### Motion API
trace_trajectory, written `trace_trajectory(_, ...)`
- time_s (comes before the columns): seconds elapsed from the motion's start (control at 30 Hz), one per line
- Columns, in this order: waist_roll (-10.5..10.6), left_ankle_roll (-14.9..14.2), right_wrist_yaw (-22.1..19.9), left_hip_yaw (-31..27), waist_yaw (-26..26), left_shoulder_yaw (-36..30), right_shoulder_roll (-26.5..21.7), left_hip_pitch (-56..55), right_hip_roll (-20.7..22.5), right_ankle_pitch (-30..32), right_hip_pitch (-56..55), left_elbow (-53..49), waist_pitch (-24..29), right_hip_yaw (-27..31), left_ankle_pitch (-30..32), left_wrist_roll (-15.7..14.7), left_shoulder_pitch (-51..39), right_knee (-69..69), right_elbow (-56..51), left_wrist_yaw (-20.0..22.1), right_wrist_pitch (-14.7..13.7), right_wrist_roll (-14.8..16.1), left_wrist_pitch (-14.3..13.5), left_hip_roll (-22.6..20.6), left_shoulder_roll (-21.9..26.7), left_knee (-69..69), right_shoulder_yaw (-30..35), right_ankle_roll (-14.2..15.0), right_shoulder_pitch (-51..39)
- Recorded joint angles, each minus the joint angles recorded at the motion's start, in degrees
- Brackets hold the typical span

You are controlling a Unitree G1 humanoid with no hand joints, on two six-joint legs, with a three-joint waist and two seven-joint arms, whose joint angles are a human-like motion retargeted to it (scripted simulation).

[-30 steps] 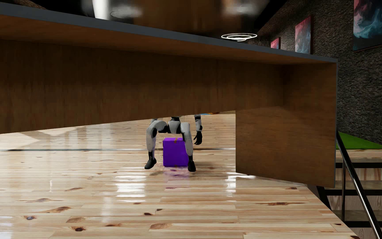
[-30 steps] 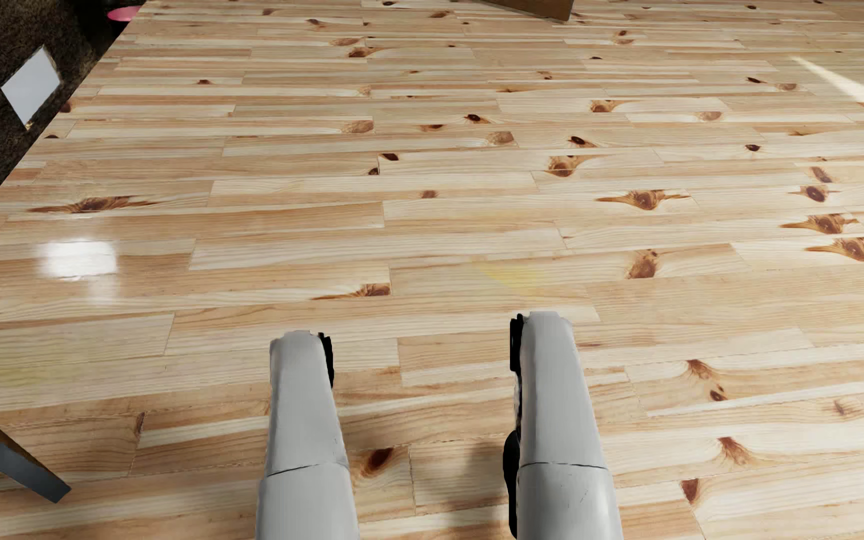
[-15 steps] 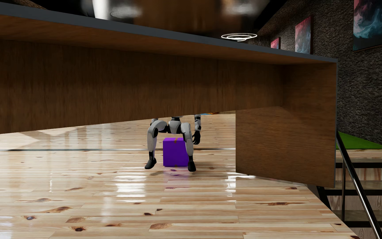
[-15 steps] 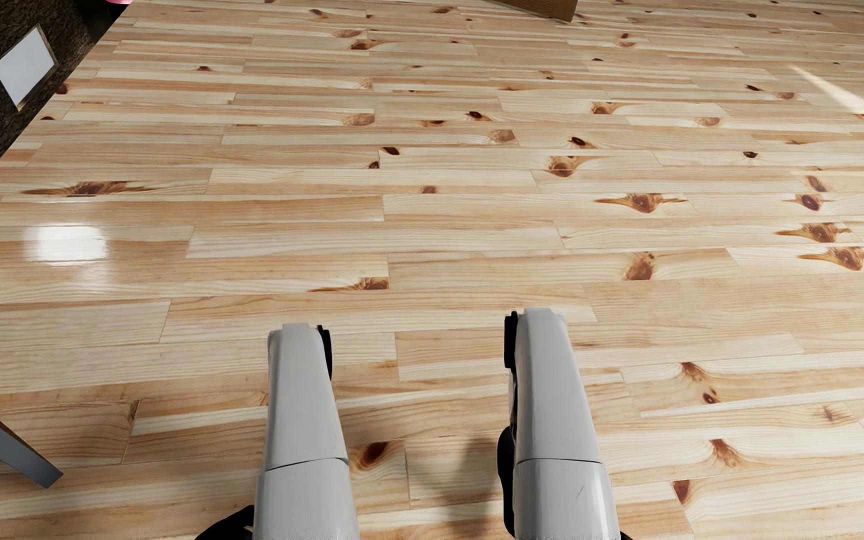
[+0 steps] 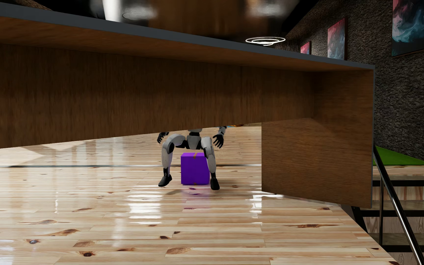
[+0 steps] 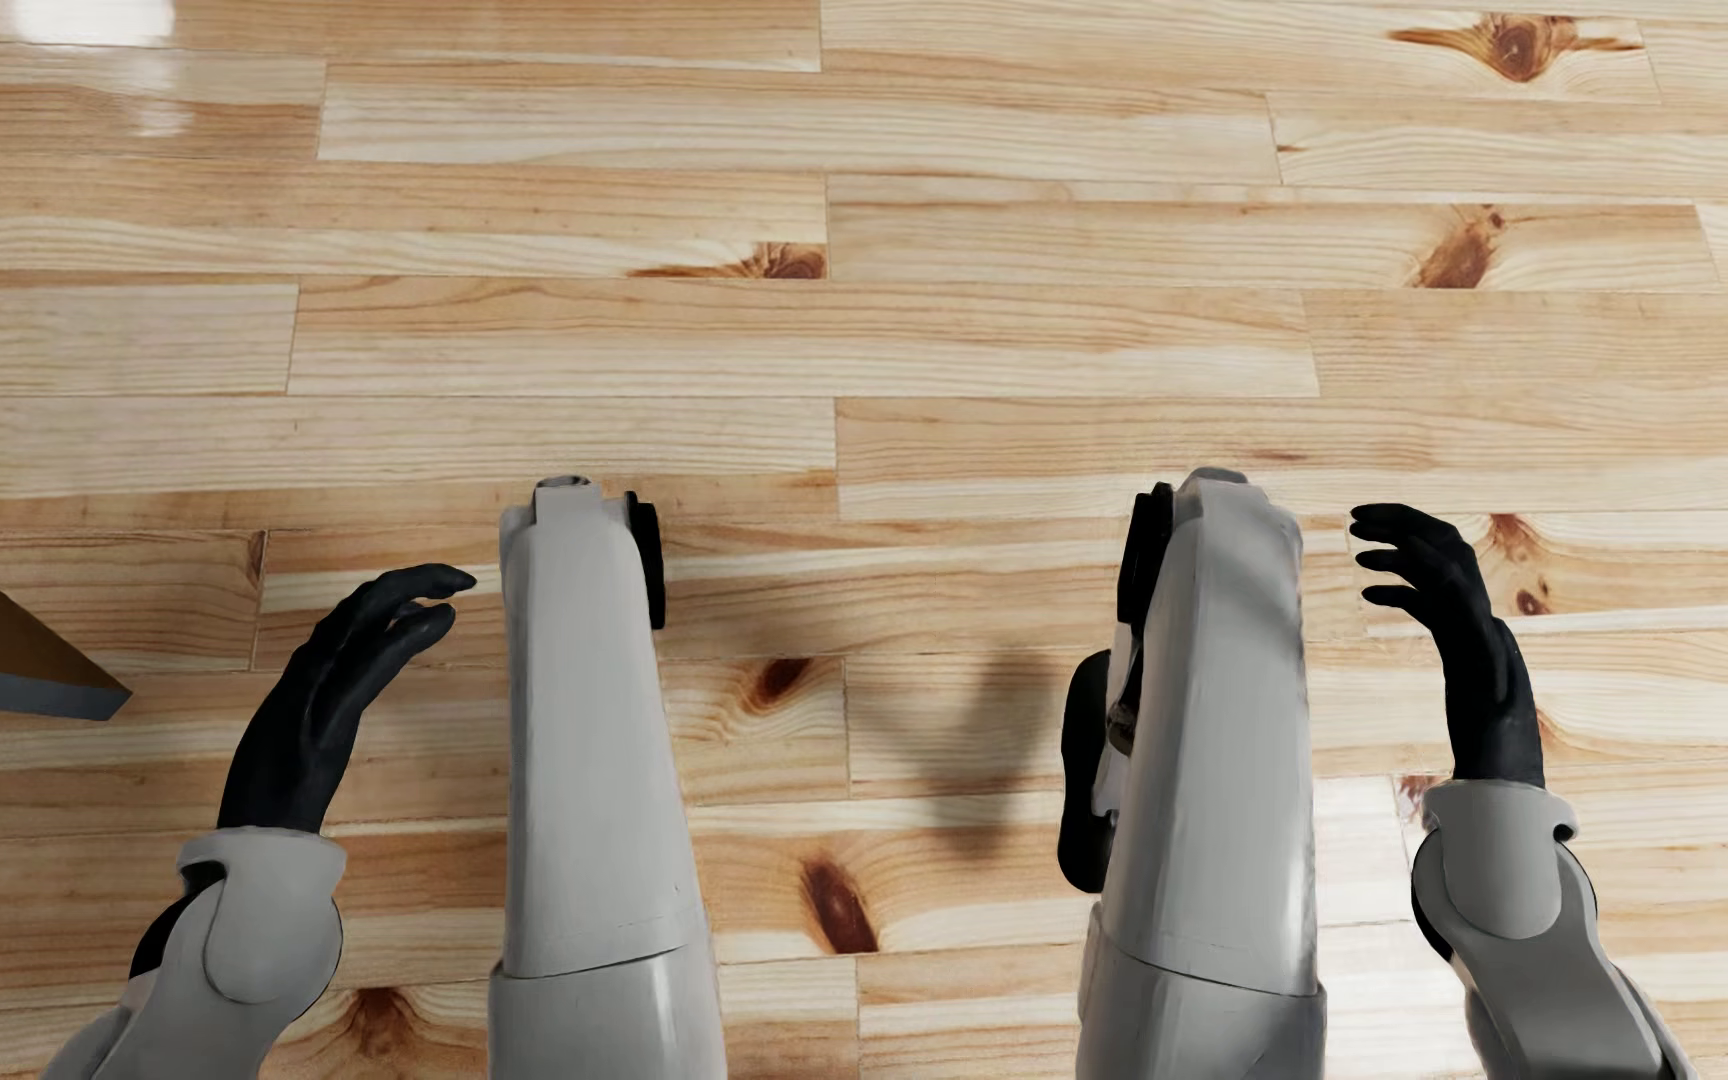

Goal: Get up from the purple box

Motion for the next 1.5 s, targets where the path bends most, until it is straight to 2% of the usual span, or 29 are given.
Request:
trace_trajectory(0.03, 0.5, -0.1, -3.8, -0.2, 0.0, -2.1, -3.2, -2.0, -0.2, -0.3, -1.8, -4.3, 1.0, 0.3, -0.2, 1.8, -2.9, 0.2, -6.9, 5.1, -2.6, -1.0, -1.9, -0.2, 3.1, 0.2, 0.3, 0.6, -1.9)
trace_trajectory(0.07, 1.0, -0.3, -4.1, -0.3, 0.0, -5.4, -7.0, -4.0, -0.5, -0.6, -3.7, -7.6, 2.0, 0.7, -0.4, 3.7, -7.8, 0.2, -12.7, 6.9, -4.1, -2.9, -3.6, -0.5, 6.6, 0.3, 1.2, 1.2, -4.5)
trace_trajectory(0.13, 1.8, -1.0, 4.0, -0.4, 0.3, -17.3, -16.7, -7.4, -0.7, -1.1, -7.2, -11.6, 4.7, 1.3, -1.0, 5.9, -23.4, 0.1, -21.0, 3.4, -5.1, -4.9, -5.9, -0.5, 13.7, 0.2, 5.1, 2.0, -12.1)
trace_trajectory(0.17, 2.3, -1.3, 9.9, -0.4, 0.4, -26.7, -22.1, -9.2, -1.1, -1.5, -8.8, -12.7, 6.0, 1.6, -1.2, 5.7, -33.9, 0.1, -23.7, 0.5, -4.8, -4.0, -6.7, -0.7, 16.9, 0.1, 9.0, 2.3, -17.3)
trace_trajectory(0.2, 2.4, -1.6, 12.5, -0.2, 0.5, -38.4, -27.2, -10.5, -1.4, -2.0, -10.2, -13.2, 7.3, 1.9, -1.5, 4.9, -46.4, 0.0, -25.2, -1.6, -5.5, -2.8, -7.5, -0.9, 19.5, -0.1, 15.2, 2.5, -24.0)
trace_trajectory(0.23, 2.4, -2.0, 11.0, -0.2, 0.5, -50.7, -31.1, -11.8, -1.1, -2.5, -11.6, -13.3, 8.3, 1.9, -2.0, 4.3, -59.3, -0.1, -25.5, -3.9, -7.0, -1.1, -8.9, -0.8, 21.1, -0.2, 22.8, 2.4, -31.5)
trace_trajectory(0.3, 2.3, -2.1, 8.7, 0.0, 0.4, -70.9, -35.7, -13.4, -0.9, -3.4, -13.2, -13.9, 10.9, 1.6, -2.8, 2.0, -80.9, -1.0, -24.7, 1.0, -8.3, 1.9, -10.5, -0.8, 21.7, -1.1, 36.7, 2.0, -48.8)
trace_trajectory(0.37, 2.1, -1.8, 4.5, 0.2, 0.4, -80.0, -36.1, -13.5, -0.5, -4.4, -13.4, -14.0, 12.8, 1.3, -3.5, 0.9, -90.9, -3.0, -23.9, 5.6, -10.0, 3.1, -11.3, -1.2, 20.1, -3.0, 50.1, 2.0, -63.5)
trace_trajectory(0.4, 2.1, -1.3, 4.6, 0.5, 0.4, -80.7, -35.8, -13.2, 0.2, -4.4, -13.2, -13.5, 13.1, 0.9, -3.5, 1.3, -91.5, -4.6, -23.9, 6.3, -10.1, 3.0, -11.3, -1.6, 19.3, -4.6, 53.5, 1.5, -66.8)
trace_trajectory(0.47, 2.2, -0.4, 4.8, 1.3, 0.3, -76.9, -32.4, -11.1, 1.6, -4.1, -11.2, -10.1, 13.1, 0.3, -2.9, 2.6, -88.3, -9.8, -21.1, 5.9, -9.4, 1.7, -11.2, -2.1, 16.9, -9.8, 53.7, 0.2, -66.9)
trace_trajectory(0.57, 2.0, 0.9, 9.1, 3.4, 0.2, -67.5, -24.3, -3.7, 3.1, -2.0, -3.3, 1.4, 10.9, -1.6, -0.4, 6.4, -77.7, -22.8, -10.1, 0.6, -8.0, -3.3, -11.3, -2.2, 10.2, -22.4, 49.3, -2.1, -60.3)
trace_trajectory(0.67, 2.0, 2.6, 17.6, 6.1, 0.0, -57.5, -11.7, 8.3, 4.8, 1.6, 9.6, 21.1, 7.3, -4.1, 3.2, 12.4, -66.8, -39.5, 8.7, -7.5, -6.6, -11.4, -12.6, -1.8, -1.8, -38.2, 45.3, -4.4, -54.6)
trace_trajectory(0.73, 1.9, 3.2, 24.1, 8.3, -0.1, -51.5, -2.0, 17.8, 5.7, 4.4, 19.7, 37.1, 3.9, -5.7, 5.7, 16.0, -61.0, -51.3, 24.8, -15.4, -6.1, -17.0, -13.4, -1.3, -11.8, -49.0, 42.8, -5.4, -51.4)
trace_trajectory(0.8, 1.9, 3.4, 27.5, 11.2, -0.4, -48.1, 7.5, 27.6, 5.9, 7.6, 30.3, 49.8, 0.0, -7.7, 8.4, 19.7, -55.8, -62.8, 40.9, -22.0, -5.1, -22.9, -13.6, -0.7, -19.6, -59.4, 41.5, -5.8, -48.4)
trace_trajectory(0.83, 1.5, 3.6, 30.6, 12.3, -0.4, -46.3, 11.3, 32.8, 6.2, 9.4, 35.6, 53.4, -2.5, -8.6, 9.8, 20.3, -53.0, -68.6, 46.7, -27.0, -3.5, -24.9, -12.4, -0.7, -22.2, -64.7, 40.8, -5.8, -46.4)
trace_trajectory(0.87, 1.2, 3.9, 32.8, 13.5, -0.2, -43.5, 14.1, 38.2, 6.8, 11.2, 41.3, 56.6, -5.2, -9.3, 11.0, 18.0, -49.6, -74.6, 50.1, -29.4, -1.4, -25.7, -9.2, -0.5, -24.1, -70.0, 40.2, -6.0, -43.9)
trace_trajectory(0.9, 0.9, 4.6, 34.5, 14.7, 0.1, -40.5, 15.6, 43.8, 7.6, 12.7, 47.3, 58.7, -7.9, -9.9, 11.9, 14.4, -45.6, -80.8, 52.0, -30.1, 0.6, -24.8, -5.6, -0.6, -25.4, -75.1, 39.0, -6.6, -40.6)
trace_trajectory(0.93, 0.6, 5.5, 35.1, 15.8, 0.3, -37.6, 16.1, 49.1, 8.2, 14.2, 53.1, 59.0, -10.8, -10.4, 13.1, 11.8, -41.6, -86.8, 52.5, -30.3, 2.0, -23.6, -3.5, -1.5, -25.7, -80.2, 36.9, -7.4, -36.8)
trace_trajectory(1.0, 0.3, 7.1, 34.3, 17.8, 0.3, -32.7, 15.4, 58.8, 9.0, 16.5, 63.7, 56.3, -17.1, -11.2, 14.7, 7.6, -33.9, -97.1, 52.8, -31.3, 4.1, -18.5, -3.2, -3.3, -23.9, -89.4, 32.3, -8.5, -28.7)
trace_trajectory(1.07, 0.2, 7.8, 32.2, 19.2, 0.4, -28.5, 13.6, 66.3, 9.4, 18.0, 72.2, 51.9, -23.6, -12.3, 15.6, 5.9, -26.9, -105.5, 52.5, -31.3, 5.4, -13.5, -3.4, -4.4, -21.1, -96.5, 27.4, -9.0, -20.9)
trace_trajectory(1.17, -0.1, 8.1, 29.5, 21.3, 0.9, -20.7, 12.2, 75.0, 9.4, 17.1, 80.0, 50.0, -30.9, -13.9, 15.4, 4.1, -18.3, -110.3, 53.5, -30.4, 4.4, -11.6, -4.4, -4.8, -18.2, -103.1, 21.0, -8.5, -12.5)
trace_trajectory(1.2, -0.1, 7.9, 28.8, 22.5, 1.1, -17.6, 12.0, 78.9, 9.5, 16.7, 84.1, 51.8, -31.3, -14.5, 15.4, 3.6, -16.1, -112.1, 55.0, -29.3, 3.9, -11.2, -4.5, -4.9, -18.2, -105.1, 19.2, -8.0, -10.4)
trace_trajectory(1.23, -0.8, 8.1, 28.2, 23.1, 1.4, -15.6, 12.2, 81.5, 9.7, 16.5, 85.7, 55.3, -32.7, -15.0, 15.4, 2.7, -14.4, -112.6, 56.9, -26.3, 4.1, -10.9, -3.2, -4.8, -18.6, -107.0, 18.1, -7.9, -8.9)
trace_trajectory(1.27, -0.2, 7.6, 28.0, 24.4, 1.6, -13.6, 12.3, 84.6, 9.7, 16.7, 89.6, 59.1, -32.7, -15.5, 14.6, 1.4, -12.9, -114.7, 60.3, -25.8, 4.3, -10.9, -2.7, -5.0, -19.4, -107.4, 17.2, -7.3, -7.9)
trace_trajectory(1.3, -0.7, 7.8, 28.4, 24.4, 1.7, -12.8, 12.8, 84.9, 9.8, 16.0, 90.0, 63.1, -34.5, -15.7, 14.0, 0.7, -12.2, -114.5, 62.8, -23.9, 5.3, -11.3, -0.6, -4.6, -19.7, -107.2, 16.9, -7.2, -7.5)
trace_trajectory(1.33, -0.8, 7.4, 28.9, 24.8, 1.8, -12.1, 13.1, 85.7, 9.7, 15.5, 91.1, 66.5, -35.1, -15.9, 13.3, 0.8, -11.8, -114.7, 64.9, -24.0, 5.7, -11.7, 0.2, -4.4, -20.0, -107.0, 16.1, -6.8, -7.1)
trace_trajectory(1.4, -1.1, 6.8, 28.8, 24.6, 1.9, -12.3, 13.6, 86.2, 9.6, 14.7, 91.8, 71.3, -36.4, -16.0, 12.7, 2.9, -10.6, -114.7, 67.4, -25.1, 6.1, -12.4, 0.8, -3.9, -19.9, -106.7, 14.7, -6.6, -5.6)
trace_trajectory(1.47, -1.2, 6.9, 29.0, 25.0, 1.9, -12.2, 13.8, 86.5, 9.7, 14.6, 92.2, 72.2, -36.6, -16.4, 12.6, 5.4, -9.2, -114.7, 67.7, -27.5, 6.2, -12.1, 0.2, -4.0, -19.2, -106.7, 13.8, -6.6, -4.4)
trace_trajectory(1.5, -1.2, 6.8, 29.7, 25.1, 1.9, -11.9, 13.8, 86.4, 9.7, 14.5, 92.2, 71.3, -36.8, -16.5, 12.6, 5.6, -8.4, -114.7, 67.1, -28.9, 6.0, -12.1, -0.3, -3.9, -18.6, -106.7, 13.7, -6.6, -3.9)
